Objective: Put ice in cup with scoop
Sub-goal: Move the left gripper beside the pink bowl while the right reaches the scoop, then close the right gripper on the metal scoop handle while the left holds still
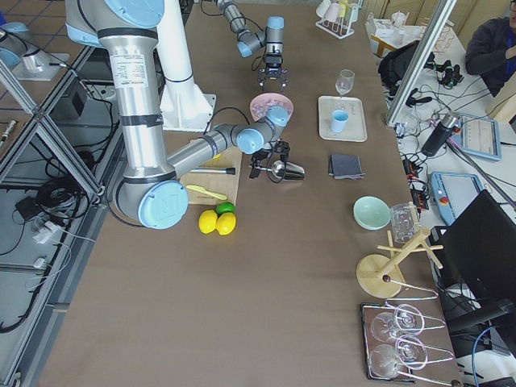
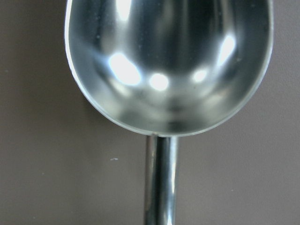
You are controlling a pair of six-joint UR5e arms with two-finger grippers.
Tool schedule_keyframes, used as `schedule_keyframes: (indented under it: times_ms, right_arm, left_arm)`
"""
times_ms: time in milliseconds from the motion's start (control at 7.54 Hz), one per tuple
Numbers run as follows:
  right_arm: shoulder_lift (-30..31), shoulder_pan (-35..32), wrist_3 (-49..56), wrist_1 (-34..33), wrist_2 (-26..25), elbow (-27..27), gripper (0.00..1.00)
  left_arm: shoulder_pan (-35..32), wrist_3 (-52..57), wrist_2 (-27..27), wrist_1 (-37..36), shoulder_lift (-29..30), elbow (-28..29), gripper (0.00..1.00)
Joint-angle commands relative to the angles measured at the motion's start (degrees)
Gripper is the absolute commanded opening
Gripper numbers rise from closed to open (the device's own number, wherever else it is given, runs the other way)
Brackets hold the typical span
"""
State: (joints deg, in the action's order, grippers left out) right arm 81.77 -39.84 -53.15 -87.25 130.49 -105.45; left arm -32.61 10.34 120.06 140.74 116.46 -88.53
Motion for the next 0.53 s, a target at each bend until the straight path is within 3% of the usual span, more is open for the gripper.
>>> schedule_keyframes:
  times_ms: [0, 398]
  right_arm:
    - [-2.5, -0.2, 0.2, -0.1, 0.0, 3.0, 0.91]
    - [-3.1, -0.8, 0.1, -0.2, 0.4, 3.1, 0.91]
  left_arm:
    - [-0.1, -0.2, -0.2, 8.2, 0.1, 3.4, 0.98]
    - [0.1, -2.8, -3.0, 12.0, 1.8, 6.2, 0.98]
